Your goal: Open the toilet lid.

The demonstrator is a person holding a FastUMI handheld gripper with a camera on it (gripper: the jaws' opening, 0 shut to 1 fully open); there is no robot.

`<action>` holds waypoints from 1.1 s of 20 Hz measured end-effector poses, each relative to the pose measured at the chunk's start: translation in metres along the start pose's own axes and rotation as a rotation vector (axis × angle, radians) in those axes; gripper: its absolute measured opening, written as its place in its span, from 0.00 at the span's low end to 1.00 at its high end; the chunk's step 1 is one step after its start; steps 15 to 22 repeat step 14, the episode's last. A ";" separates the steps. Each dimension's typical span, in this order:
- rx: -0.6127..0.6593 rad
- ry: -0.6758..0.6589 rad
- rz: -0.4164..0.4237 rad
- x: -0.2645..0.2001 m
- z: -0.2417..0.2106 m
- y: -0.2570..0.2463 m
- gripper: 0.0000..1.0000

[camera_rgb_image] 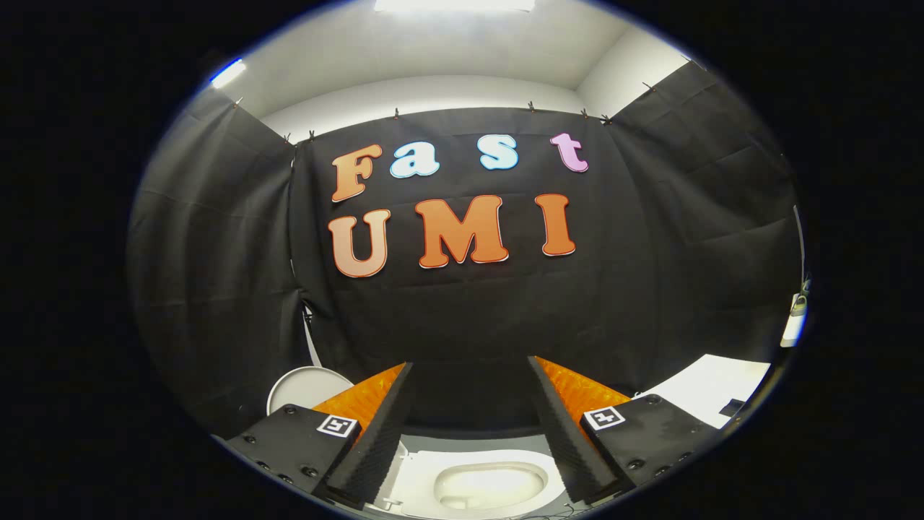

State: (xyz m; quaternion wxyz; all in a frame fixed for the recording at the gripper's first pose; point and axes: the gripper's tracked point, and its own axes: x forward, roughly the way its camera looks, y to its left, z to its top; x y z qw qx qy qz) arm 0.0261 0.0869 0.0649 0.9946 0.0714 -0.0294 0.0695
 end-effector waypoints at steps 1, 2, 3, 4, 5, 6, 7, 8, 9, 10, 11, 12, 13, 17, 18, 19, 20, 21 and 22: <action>-0.005 -0.001 0.001 -0.001 0.000 0.000 0.98; -0.014 -0.002 -0.002 0.001 0.000 0.000 0.98; -0.023 -0.005 -0.006 -0.001 0.001 -0.001 0.98; -0.029 -0.007 -0.007 -0.001 0.002 -0.001 0.98; -0.032 -0.009 -0.006 -0.001 0.001 0.000 0.98; -0.032 -0.011 -0.004 -0.001 0.002 0.002 0.98; -0.033 -0.014 -0.005 -0.002 0.003 0.001 0.98; -0.033 -0.017 -0.005 -0.001 0.004 0.001 0.98; -0.032 -0.018 -0.004 -0.002 0.004 0.001 0.98; -0.031 -0.017 -0.002 -0.003 0.003 0.003 0.98; -0.030 -0.015 -0.001 -0.003 0.002 0.004 0.98; -0.032 -0.013 -0.002 -0.004 0.002 0.002 0.98; -0.036 -0.015 -0.003 -0.004 0.003 0.002 0.98; -0.042 -0.018 -0.004 -0.004 0.004 0.002 0.98; -0.042 -0.018 -0.004 -0.004 0.004 0.002 0.98; -0.042 -0.018 -0.004 -0.004 0.004 0.002 0.98; -0.042 -0.018 -0.004 -0.004 0.004 0.002 0.98; -0.042 -0.018 -0.004 -0.004 0.004 0.002 0.98; -0.042 -0.018 -0.004 -0.004 0.004 0.002 0.98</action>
